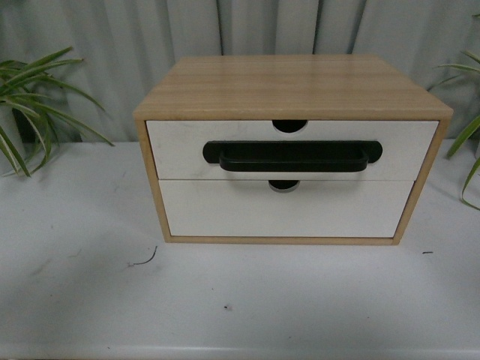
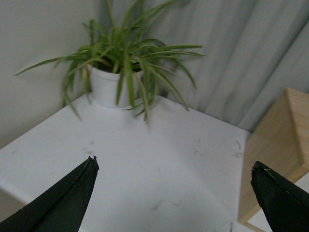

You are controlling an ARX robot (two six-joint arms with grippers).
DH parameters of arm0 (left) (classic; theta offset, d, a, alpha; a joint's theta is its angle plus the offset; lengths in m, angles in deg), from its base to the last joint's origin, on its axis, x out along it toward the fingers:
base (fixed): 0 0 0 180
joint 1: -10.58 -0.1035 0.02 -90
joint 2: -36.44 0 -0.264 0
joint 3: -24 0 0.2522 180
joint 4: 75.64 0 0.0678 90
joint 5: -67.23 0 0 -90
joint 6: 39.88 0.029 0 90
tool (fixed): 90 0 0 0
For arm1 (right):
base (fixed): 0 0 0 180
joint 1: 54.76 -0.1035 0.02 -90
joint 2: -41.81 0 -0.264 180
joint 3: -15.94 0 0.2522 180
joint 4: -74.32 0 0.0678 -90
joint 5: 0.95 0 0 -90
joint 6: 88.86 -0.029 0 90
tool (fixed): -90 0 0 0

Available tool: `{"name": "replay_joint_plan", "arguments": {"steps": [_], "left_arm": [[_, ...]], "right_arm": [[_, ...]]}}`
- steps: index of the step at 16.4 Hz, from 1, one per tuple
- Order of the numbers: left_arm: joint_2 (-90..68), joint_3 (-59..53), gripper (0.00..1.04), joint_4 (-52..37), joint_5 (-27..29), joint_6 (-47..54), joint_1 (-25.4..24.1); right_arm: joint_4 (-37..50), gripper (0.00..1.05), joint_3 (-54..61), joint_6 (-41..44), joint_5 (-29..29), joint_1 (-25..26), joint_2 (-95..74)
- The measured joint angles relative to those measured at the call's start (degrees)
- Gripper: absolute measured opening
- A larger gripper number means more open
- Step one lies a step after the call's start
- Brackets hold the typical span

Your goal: Pull drawer

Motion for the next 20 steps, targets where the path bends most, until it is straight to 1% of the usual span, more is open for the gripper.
{"name": "replay_joint_plan", "arguments": {"steps": [1,2,3,4,6,7,8,10,12,13,15,16,18,20], "left_arm": [[-7.32,3.15,0.98,-3.85,-3.15,1.49,0.02],[-15.72,7.50,0.98,-5.92,-6.84,3.67,0.96],[-21.79,11.89,0.98,-5.42,-10.47,6.40,2.80],[-27.65,17.64,0.98,-3.58,-15.17,10.86,5.53],[-35.65,28.33,0.98,3.17,-24.04,20.50,10.01],[-37.79,31.85,0.98,6.97,-27.67,24.79,11.47],[-39.67,35.50,0.98,11.89,-31.50,29.59,12.94],[-42.38,41.33,0.98,20.00,-36.48,37.13,15.10],[-44.72,45.70,0.98,27.02,-38.91,43.17,17.07],[-46.53,48.19,0.98,32.70,-40.61,46.97,18.56],[-50.56,51.54,0.98,40.72,-41.35,53.35,21.51],[-52.02,52.33,0.98,42.66,-41.51,55.52,22.73],[-54.95,53.90,0.98,42.40,-40.85,57.22,24.39],[-58.47,55.39,0.98,38.58,-38.97,58.01,25.16]], "right_arm": [[3.61,0.98,-3.78,2.49,0.15,-0.70,-7.13],[4.90,0.98,-8.50,5.62,1.55,-1.49,-14.38],[5.09,0.98,-11.93,9.44,3.30,-2.60,-19.69],[4.39,0.98,-15.50,14.82,6.80,-3.37,-24.94],[-1.55,0.98,-21.11,27.63,16.04,-3.39,-30.64],[-4.87,0.98,-23.26,32.79,19.43,-2.91,-31.80],[-8.94,0.98,-26.10,39.10,22.60,-2.34,-32.79],[-16.72,0.98,-30.69,48.72,26.97,-1.44,-34.36],[-24.55,0.98,-33.79,57.59,29.66,-1.16,-35.93],[-30.40,0.98,-35.71,64.78,30.71,-0.70,-37.57],[-39.15,0.98,-39.58,77.18,30.67,-0.72,-41.77],[-41.22,0.98,-40.44,81.02,30.10,-0.72,-43.12],[-43.54,0.98,-41.38,87.34,29.55,-0.85,-45.68],[-42.80,0.98,-42.03,90.88,28.09,-1.73,-48.37]]}}
